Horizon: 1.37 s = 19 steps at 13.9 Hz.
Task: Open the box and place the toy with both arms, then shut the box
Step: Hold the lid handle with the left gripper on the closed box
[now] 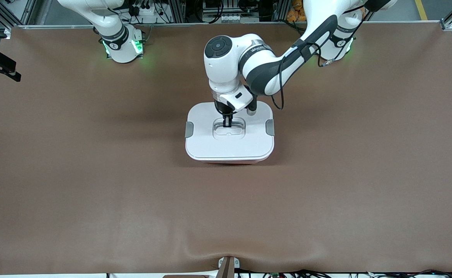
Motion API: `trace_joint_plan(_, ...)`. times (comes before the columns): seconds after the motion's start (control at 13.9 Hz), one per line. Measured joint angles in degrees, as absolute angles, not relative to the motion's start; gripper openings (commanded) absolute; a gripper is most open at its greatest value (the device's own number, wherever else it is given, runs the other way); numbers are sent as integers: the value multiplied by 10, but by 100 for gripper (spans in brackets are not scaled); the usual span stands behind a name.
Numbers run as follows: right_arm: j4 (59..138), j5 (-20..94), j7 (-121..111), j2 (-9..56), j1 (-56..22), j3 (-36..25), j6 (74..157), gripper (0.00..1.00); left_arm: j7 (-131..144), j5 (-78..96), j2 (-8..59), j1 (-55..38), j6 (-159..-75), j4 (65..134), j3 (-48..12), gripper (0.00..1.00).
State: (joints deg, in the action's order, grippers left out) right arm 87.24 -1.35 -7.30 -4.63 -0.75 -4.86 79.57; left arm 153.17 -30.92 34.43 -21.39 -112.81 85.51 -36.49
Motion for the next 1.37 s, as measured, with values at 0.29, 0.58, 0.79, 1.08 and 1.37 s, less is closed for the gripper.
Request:
trace_joint_plan(0.29,872,-13,-73,-46,-7,-49,792,100,1532,-309,344,-212,-1128,855,-365,0)
trace_joint_plan(0.58,872,-13,-73,-46,-8,-49,792,100,1534,-308,347,-211,-1128,854,-365,0)
trace_joint_plan(0.79,872,-13,-73,-46,-8,-49,789,100,1534,-301,348,-211,-1128,854,-365,0)
trace_joint_plan(1.08,872,-13,-73,-46,-9,-48,787,100,1542,-299,353,-211,-1130,853,-365,0)
trace_joint_plan(1.37,872,-13,-73,-46,-9,-48,786,100,1542,-299,356,-211,-1136,851,-365,0)
